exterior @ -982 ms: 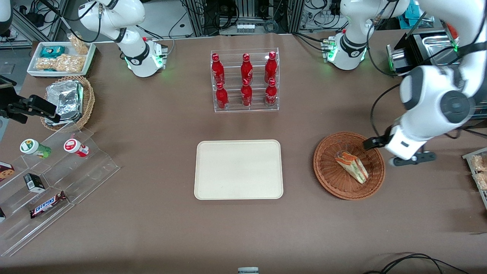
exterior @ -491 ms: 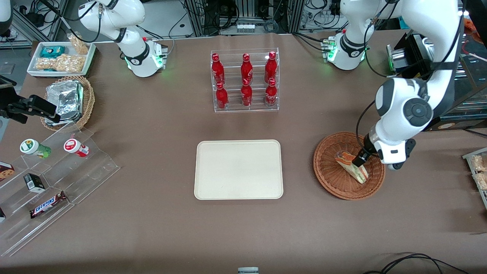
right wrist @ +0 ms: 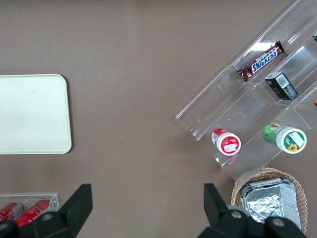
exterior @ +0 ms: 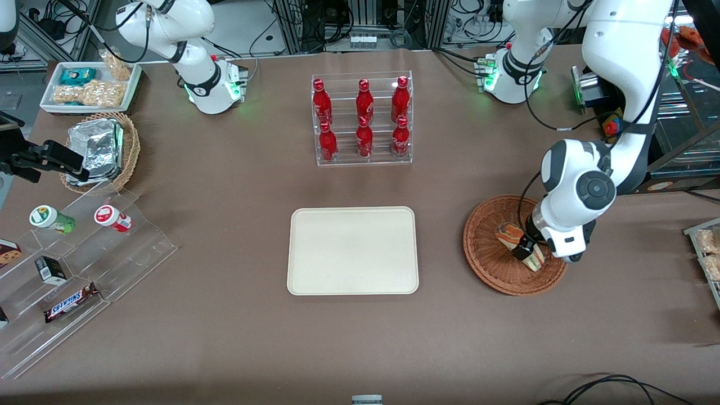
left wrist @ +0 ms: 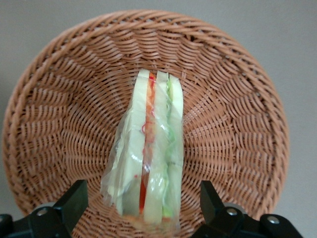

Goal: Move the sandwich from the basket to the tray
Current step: 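Close the left gripper on the wrapped sandwich and lift it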

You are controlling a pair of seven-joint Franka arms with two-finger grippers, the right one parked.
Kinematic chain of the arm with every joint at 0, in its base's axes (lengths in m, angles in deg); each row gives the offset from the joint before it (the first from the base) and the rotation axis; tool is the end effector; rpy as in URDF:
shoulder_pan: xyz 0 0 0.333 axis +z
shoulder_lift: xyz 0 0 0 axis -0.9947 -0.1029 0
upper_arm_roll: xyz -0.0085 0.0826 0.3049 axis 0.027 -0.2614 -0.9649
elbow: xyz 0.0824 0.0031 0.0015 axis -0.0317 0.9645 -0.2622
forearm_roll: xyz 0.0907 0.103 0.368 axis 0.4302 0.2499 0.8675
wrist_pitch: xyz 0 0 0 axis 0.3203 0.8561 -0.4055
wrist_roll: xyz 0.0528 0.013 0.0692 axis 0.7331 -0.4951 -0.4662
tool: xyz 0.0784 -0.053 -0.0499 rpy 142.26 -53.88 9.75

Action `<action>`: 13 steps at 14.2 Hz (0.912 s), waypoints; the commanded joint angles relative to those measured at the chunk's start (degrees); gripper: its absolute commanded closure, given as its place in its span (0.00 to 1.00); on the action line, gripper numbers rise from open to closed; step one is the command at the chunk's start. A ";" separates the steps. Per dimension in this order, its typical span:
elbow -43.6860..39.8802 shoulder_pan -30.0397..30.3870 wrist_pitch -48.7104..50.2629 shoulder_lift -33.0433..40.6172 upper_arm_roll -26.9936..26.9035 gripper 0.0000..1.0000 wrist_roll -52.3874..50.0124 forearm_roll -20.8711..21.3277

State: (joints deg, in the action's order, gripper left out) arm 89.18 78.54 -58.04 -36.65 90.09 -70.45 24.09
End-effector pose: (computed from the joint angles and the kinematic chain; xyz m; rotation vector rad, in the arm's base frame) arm 0.5884 -0.0975 0.2597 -2.7497 -1.4936 0.0485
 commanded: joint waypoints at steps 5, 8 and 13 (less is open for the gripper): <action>-2.67 -0.25 5.65 0.22 -0.28 0.97 5.69 3.01; -5.47 -0.42 14.52 2.16 -0.11 0.97 10.37 2.93; -15.14 -7.17 22.81 0.67 0.07 0.97 10.82 2.66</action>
State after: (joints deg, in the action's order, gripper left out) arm 76.78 75.04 -36.91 -34.80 90.47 -60.12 26.44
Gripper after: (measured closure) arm 0.855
